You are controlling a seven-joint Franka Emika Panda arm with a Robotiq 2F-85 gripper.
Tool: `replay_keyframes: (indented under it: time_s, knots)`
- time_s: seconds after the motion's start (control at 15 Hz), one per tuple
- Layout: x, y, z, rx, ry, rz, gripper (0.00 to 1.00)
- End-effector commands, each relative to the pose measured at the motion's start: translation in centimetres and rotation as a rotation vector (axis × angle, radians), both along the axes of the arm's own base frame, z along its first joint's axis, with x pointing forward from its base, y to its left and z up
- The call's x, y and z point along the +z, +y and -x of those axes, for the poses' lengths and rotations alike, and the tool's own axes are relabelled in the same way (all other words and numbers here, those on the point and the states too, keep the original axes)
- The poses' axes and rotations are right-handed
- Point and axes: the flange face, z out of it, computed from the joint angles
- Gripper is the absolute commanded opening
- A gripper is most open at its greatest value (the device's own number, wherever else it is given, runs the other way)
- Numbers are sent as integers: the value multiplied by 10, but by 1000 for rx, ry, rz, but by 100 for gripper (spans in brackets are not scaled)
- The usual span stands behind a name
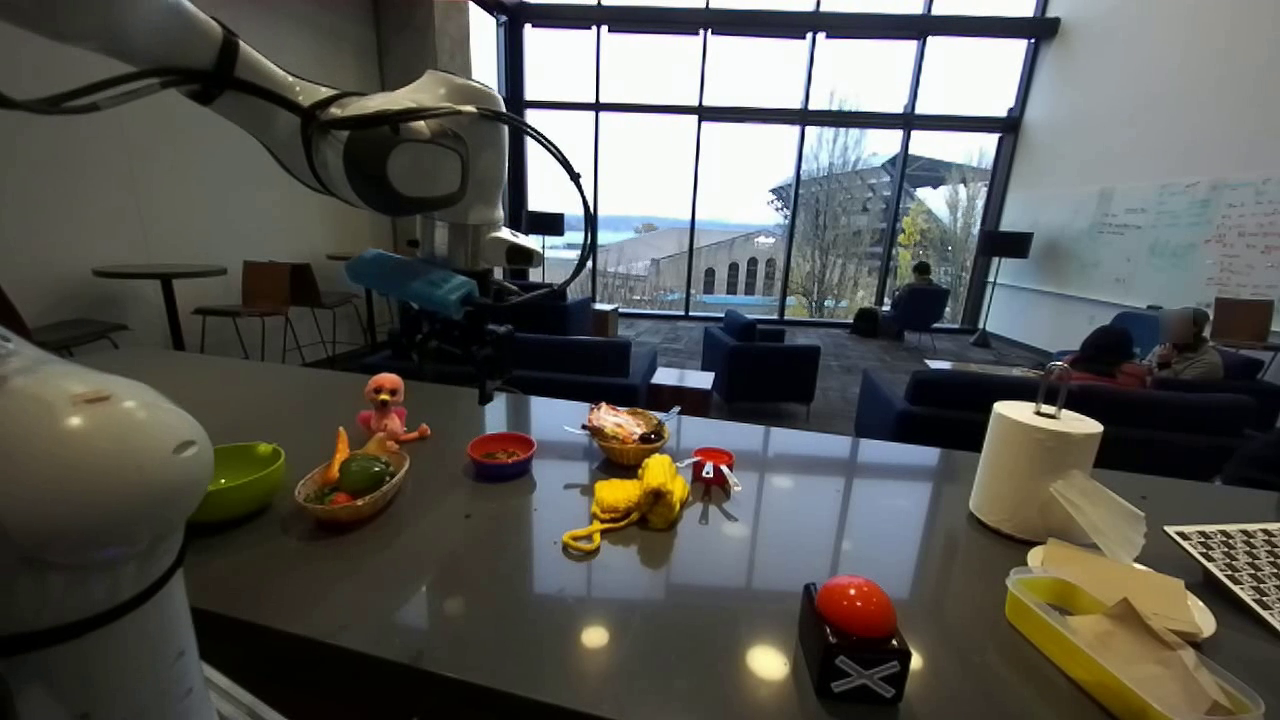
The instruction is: Move the toy to the right and put it on the yellow cloth.
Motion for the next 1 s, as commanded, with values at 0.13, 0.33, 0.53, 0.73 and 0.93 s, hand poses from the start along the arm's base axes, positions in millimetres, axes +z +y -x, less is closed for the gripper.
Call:
replay_keyframes:
  time_s: [0.13,0.33,0.53,0.73,0.93]
  knots:
    - [-12,70,-52,88,-59,9,100]
    - [-15,110,-76,172,-77,31,100]
    - [-15,154,-100,274,-89,60,100]
    - [-10,201,-125,364,-108,60,100]
    - [-5,239,-154,425,-149,61,100]
